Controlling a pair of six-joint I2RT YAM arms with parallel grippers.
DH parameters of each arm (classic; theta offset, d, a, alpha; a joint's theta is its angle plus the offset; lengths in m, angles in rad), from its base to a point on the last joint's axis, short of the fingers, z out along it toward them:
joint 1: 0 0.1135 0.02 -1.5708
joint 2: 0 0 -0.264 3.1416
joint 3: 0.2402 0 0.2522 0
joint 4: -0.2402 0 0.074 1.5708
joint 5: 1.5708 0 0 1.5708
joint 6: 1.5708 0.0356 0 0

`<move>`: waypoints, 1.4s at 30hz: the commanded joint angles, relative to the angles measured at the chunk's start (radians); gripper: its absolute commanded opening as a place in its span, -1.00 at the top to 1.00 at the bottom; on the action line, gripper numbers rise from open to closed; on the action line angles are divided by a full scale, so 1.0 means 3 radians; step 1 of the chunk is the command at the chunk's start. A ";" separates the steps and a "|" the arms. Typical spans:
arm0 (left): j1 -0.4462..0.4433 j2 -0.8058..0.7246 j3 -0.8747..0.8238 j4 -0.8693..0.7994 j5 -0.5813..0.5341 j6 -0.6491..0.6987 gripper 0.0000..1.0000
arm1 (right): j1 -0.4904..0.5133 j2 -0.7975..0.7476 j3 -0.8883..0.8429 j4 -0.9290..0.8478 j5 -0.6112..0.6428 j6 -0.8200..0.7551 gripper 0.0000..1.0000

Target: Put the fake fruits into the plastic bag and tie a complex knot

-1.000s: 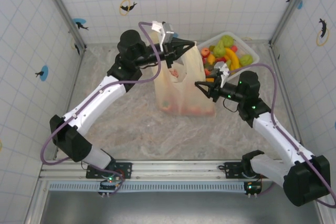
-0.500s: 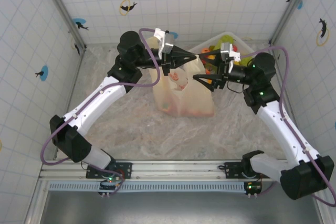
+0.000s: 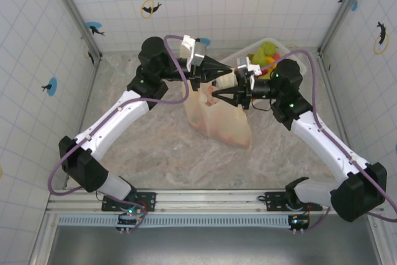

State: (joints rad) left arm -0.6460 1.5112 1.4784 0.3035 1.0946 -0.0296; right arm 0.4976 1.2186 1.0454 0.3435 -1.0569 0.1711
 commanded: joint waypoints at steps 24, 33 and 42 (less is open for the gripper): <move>0.0016 -0.0240 -0.0065 0.0221 -0.0479 0.0083 0.93 | -0.0288 -0.0462 -0.0887 0.0104 0.0497 0.0088 1.00; 0.0630 -0.0737 -0.0527 0.0132 -0.0768 -0.0102 0.03 | -0.0439 -0.0190 -0.0510 -0.0286 0.0231 -0.0401 1.00; 0.1023 -0.0521 -0.0975 0.0027 -0.0326 -0.0015 -0.63 | -0.0523 -0.0269 -0.0504 -0.0464 0.0267 -0.0555 1.00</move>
State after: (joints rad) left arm -0.3363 1.3106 1.2003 0.3378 0.9436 -0.0509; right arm 0.3492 1.1599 0.8516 0.2241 -0.9691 0.0349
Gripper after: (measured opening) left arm 0.809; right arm 0.057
